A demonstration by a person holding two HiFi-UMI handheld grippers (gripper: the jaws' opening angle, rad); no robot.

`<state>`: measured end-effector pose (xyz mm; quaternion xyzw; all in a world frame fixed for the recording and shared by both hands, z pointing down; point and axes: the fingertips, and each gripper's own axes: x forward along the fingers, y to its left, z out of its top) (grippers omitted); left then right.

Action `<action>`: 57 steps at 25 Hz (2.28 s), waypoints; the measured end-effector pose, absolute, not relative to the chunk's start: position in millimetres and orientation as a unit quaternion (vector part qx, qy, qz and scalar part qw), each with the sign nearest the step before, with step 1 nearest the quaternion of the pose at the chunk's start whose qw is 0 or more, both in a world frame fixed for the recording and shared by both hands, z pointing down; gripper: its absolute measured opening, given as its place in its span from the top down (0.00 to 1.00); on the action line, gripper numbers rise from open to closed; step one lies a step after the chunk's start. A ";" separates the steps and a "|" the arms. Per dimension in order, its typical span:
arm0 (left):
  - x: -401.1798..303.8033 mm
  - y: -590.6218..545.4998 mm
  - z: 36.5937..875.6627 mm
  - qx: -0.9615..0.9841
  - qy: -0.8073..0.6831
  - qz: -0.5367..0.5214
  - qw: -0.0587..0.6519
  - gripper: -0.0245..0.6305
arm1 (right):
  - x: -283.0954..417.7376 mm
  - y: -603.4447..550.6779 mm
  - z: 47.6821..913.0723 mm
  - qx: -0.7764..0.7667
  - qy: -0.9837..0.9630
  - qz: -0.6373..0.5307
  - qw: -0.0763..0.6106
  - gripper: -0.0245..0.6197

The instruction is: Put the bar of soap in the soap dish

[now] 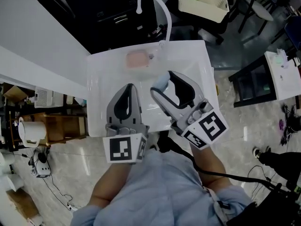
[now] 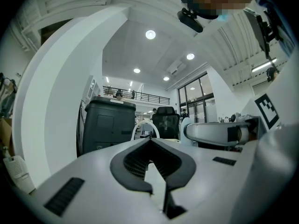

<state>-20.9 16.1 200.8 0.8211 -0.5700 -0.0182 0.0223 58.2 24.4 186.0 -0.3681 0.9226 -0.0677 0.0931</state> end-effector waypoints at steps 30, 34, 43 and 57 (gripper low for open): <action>-65.1 -106.4 232.3 0.777 -0.627 -0.015 0.057 0.95 | 13.4 -106.3 228.8 -0.308 0.947 -0.079 0.045 0.58; -70.6 -122.2 244.0 0.779 -0.622 -0.014 0.074 0.95 | 5.6 -120.4 241.4 -0.310 0.946 -0.086 0.036 0.58; -87.0 -155.2 275.2 0.781 -0.615 -0.007 0.107 0.95 | -9.8 -152.9 280.1 -0.320 0.941 -0.113 0.012 0.58; -100.1 -190.7 330.0 0.791 -0.596 0.019 0.136 0.95 | -16.5 -191.6 349.0 -0.346 0.926 -0.149 -0.015 0.58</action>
